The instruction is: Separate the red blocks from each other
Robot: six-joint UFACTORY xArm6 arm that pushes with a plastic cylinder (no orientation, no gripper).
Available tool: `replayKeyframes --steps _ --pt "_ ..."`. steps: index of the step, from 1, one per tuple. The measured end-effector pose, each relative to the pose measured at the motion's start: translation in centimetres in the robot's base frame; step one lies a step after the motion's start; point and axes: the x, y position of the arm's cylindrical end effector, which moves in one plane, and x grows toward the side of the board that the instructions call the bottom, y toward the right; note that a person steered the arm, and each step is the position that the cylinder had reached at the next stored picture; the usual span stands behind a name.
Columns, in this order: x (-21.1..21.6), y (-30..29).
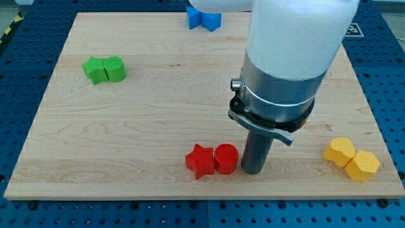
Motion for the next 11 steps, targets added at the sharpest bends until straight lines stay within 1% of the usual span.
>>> replayKeyframes --steps 1,3,4,8,11 --pt "0.0 0.0" --pt "0.0 -5.7" --pt "0.0 -7.6" --pt "0.1 -12.5" --pt "0.1 -18.1"
